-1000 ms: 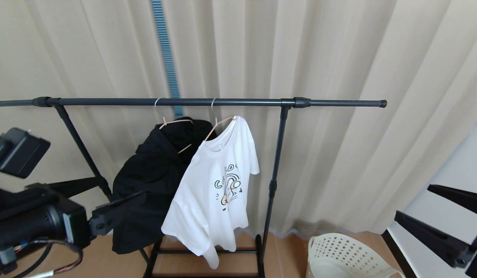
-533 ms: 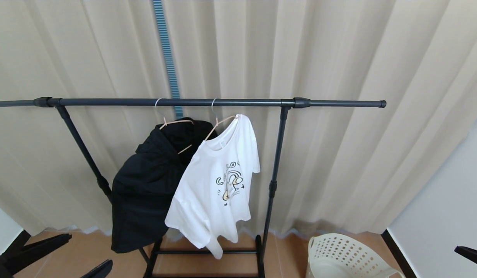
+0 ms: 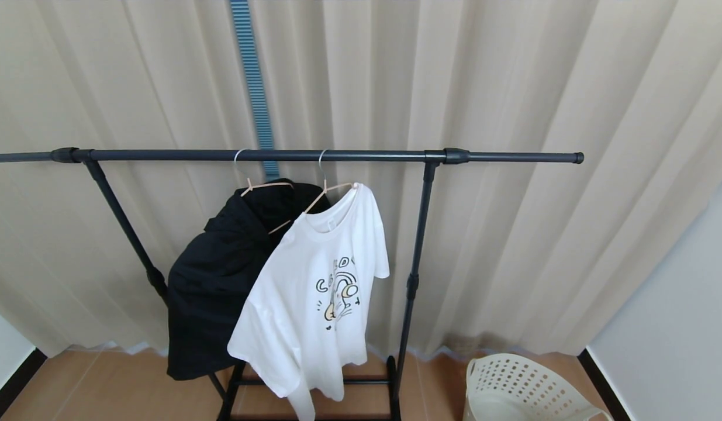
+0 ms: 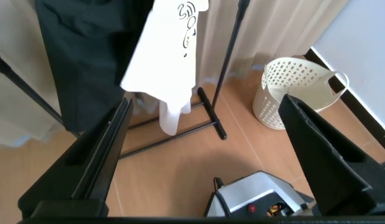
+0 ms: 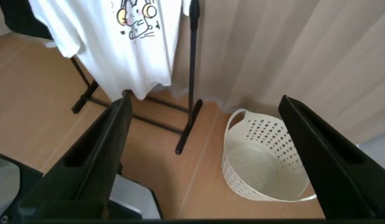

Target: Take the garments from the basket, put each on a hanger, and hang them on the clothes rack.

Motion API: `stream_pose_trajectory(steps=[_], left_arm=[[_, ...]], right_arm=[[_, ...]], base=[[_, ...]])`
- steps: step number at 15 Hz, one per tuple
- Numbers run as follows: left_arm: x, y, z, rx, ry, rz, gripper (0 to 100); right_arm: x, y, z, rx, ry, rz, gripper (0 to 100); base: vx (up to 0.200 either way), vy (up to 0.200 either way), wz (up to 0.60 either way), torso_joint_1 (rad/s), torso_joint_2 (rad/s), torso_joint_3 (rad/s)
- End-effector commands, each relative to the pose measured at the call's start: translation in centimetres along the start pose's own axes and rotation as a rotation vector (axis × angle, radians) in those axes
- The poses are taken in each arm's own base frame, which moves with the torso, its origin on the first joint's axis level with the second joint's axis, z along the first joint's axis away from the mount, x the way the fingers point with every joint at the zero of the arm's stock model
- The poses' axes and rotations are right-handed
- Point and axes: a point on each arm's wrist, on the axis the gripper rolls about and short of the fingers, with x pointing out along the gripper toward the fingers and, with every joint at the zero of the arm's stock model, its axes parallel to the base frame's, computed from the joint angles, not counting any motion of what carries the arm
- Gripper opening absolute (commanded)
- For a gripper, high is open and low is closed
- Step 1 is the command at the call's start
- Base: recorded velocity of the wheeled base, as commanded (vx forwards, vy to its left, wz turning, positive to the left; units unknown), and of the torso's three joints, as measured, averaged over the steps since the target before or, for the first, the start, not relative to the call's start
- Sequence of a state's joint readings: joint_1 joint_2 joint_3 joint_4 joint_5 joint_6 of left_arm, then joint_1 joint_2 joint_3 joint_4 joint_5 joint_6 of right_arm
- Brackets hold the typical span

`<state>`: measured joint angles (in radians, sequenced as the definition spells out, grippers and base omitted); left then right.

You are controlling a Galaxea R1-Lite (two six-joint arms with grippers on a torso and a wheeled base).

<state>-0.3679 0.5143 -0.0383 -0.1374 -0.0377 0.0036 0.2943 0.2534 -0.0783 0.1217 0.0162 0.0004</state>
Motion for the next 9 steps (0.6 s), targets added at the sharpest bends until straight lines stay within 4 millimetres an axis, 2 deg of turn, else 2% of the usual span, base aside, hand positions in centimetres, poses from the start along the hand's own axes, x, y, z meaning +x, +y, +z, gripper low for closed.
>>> stream_pose_trajectory(steps=[1,4,7,9], left_arm=[[-1.3,-0.1,-2.0,0.006,-0.058,-0.011,100],[-1.8,-0.1,-2.8,-0.007,-0.07,0.036,100],[-2.3,-0.3,-3.0,-0.047,-0.146,0.274,100],[-3.4,-1.1,-3.9,-0.01,-0.319,0.284,100]], right_arm=[[-0.5,0.1,-0.2,0.015,-0.064,-0.055,100],[-0.9,0.2,-0.4,0.028,-0.109,-0.115,100],[-1.2,0.5,-0.7,0.04,-0.157,-0.197,100],[-1.5,0.7,-0.9,0.044,-0.203,-0.254,100]], base=[[0.0,0.0,0.0,0.0,0.0,0.0],[0.0,0.0,0.0,0.0,0.0,0.0],[0.0,0.0,0.0,0.0,0.0,0.0],[0.0,0.0,0.0,0.0,0.0,0.0]])
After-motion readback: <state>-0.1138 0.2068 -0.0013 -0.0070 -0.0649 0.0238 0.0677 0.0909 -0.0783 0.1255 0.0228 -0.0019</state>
